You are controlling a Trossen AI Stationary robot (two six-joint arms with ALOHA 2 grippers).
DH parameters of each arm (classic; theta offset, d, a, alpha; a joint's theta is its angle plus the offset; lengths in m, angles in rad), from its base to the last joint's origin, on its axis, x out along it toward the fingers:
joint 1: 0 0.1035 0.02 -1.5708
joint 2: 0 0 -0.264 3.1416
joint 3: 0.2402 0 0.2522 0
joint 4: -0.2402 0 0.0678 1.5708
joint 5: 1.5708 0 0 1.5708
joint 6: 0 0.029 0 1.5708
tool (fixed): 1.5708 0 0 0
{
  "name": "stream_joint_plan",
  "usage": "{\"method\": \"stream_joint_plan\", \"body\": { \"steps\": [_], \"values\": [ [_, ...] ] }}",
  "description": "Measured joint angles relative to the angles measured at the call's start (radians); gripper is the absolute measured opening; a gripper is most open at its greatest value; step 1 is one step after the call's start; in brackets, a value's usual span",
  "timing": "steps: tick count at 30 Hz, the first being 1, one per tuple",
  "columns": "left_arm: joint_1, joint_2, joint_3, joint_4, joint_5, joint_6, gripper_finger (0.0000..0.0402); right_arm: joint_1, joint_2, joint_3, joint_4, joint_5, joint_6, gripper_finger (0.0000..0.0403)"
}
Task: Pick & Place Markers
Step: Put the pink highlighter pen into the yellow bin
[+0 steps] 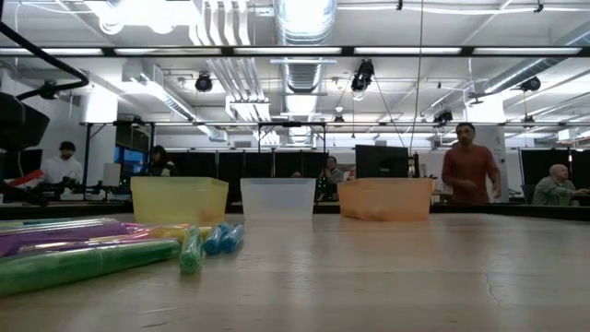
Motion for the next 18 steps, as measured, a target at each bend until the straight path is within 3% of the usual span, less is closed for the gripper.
{"method": "stream_joint_plan", "body": {
  "steps": [9,18],
  "values": [
    [0.000,0.000,-0.010,0.001,-0.001,0.004,0.0053,-0.033,0.000,0.000,0.001,0.000,-0.039,0.0121],
    [0.002,-0.022,0.018,-0.027,-0.016,0.025,0.0052,-0.044,0.000,0.000,0.005,0.000,-0.035,0.0121]
  ]
}}
